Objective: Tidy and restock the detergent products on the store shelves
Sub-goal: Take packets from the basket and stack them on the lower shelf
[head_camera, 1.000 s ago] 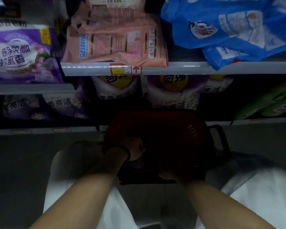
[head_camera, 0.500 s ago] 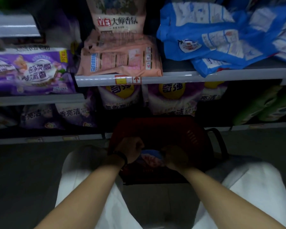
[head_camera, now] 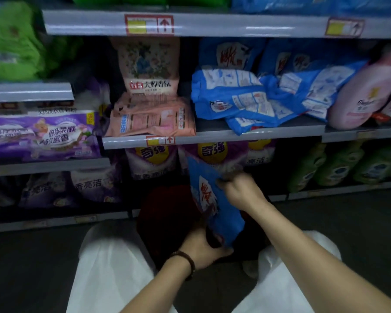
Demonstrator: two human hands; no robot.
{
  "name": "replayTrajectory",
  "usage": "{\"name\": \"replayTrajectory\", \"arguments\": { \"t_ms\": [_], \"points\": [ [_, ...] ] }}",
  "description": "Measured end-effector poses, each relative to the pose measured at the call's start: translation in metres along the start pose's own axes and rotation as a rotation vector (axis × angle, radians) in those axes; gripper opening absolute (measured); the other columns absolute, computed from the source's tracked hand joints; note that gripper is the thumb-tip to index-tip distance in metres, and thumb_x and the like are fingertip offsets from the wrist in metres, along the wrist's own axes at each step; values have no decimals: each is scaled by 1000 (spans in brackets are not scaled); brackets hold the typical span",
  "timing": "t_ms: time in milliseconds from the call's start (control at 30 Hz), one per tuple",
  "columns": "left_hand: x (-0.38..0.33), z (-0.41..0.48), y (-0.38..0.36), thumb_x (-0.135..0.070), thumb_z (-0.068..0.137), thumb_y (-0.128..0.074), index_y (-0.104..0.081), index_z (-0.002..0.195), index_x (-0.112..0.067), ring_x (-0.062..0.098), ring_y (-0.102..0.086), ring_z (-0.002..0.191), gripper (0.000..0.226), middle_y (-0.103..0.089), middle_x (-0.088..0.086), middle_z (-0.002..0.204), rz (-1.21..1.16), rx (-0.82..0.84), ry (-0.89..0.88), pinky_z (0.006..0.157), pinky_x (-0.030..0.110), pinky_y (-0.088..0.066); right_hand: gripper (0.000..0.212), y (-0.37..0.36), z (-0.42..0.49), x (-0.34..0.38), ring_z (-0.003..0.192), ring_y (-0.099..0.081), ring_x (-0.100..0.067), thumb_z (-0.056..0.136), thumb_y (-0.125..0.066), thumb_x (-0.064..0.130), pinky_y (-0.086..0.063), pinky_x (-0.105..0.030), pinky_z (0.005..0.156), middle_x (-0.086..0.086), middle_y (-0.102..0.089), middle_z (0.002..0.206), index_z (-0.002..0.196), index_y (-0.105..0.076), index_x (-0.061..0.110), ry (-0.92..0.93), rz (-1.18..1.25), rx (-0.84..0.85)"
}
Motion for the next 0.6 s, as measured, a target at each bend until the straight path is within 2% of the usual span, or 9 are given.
{"name": "replayTrajectory", "arguments": {
  "t_ms": [67,133,200,300,333,400,467,533,600],
  "points": [
    [-9,-3,-11,-58,68,-88,-31,150,-41,7,-49,133,101,-49,-22,137,-9,-37,37,109,27,-44,37,28,-10,19,73,-62,-19,102,-66,32,-37,-23,50,-2,-65,76,67,-59,22,-27,102,-81],
    [-17,-4,-10,-52,73,-85,-27,148,-47,11,-50,137,95,-48,-19,143,-68,-183,49,112,33,-45,41,51,-15,37,64,-64,-20,97,-70,34,-40,-27,50,-4,-67,70,61,-63,15,-27,204,-123],
    [-24,-5,3,-34,83,-77,-24,149,-50,14,-54,137,85,-53,-13,147,-97,-396,20,111,39,-50,42,69,-21,55,51,-61,-15,96,-71,35,-40,-27,48,-2,-66,59,63,-68,9,-11,299,-155],
    [-38,-9,17,-3,92,-62,-32,154,-41,11,-53,138,79,-55,-12,147,-293,-510,-41,114,38,-47,55,69,-25,77,41,-41,-7,101,-65,34,-31,-30,49,10,-42,43,53,-46,16,58,297,-168],
    [-42,-9,21,0,93,-59,-39,151,-40,9,-54,136,73,-58,-14,143,-379,-507,-64,114,38,-47,52,66,-27,86,45,-43,-5,103,-61,34,-34,-33,53,13,-44,46,55,-47,18,115,323,-168],
    [-48,-4,30,-1,93,-58,-51,142,-36,9,-62,128,61,-65,-14,135,-502,-539,-121,111,44,-50,39,59,-26,92,71,-67,-3,103,-57,37,-54,-37,72,17,-70,69,67,-68,27,191,509,-141],
    [-61,-3,36,11,91,-53,-57,138,-23,13,-66,122,58,-71,-7,130,-562,-554,-184,107,40,-54,31,63,-28,82,91,-74,-8,101,-55,42,-60,-41,88,9,-79,89,85,-78,27,193,585,-183],
    [-79,-4,42,21,92,-50,-59,135,-18,10,-69,118,59,-73,-6,125,-597,-571,-256,99,27,-57,24,79,-36,57,89,-70,-7,100,-61,39,-57,-38,84,6,-76,88,91,-73,20,171,453,-362],
    [-90,4,47,10,94,-61,-61,135,-19,9,-68,119,49,-73,-7,126,-653,-583,-290,103,31,-55,25,90,-43,21,105,-67,-24,94,-72,37,-53,-41,92,-4,-72,107,110,-70,18,16,250,-548]
  ]
}}
Point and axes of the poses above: each hand's wrist, its own z-axis towards the middle knuckle, its own y-axis out of the back of the hand, x = y × z, the point moved 7 cm from there along z, towards the middle knuckle
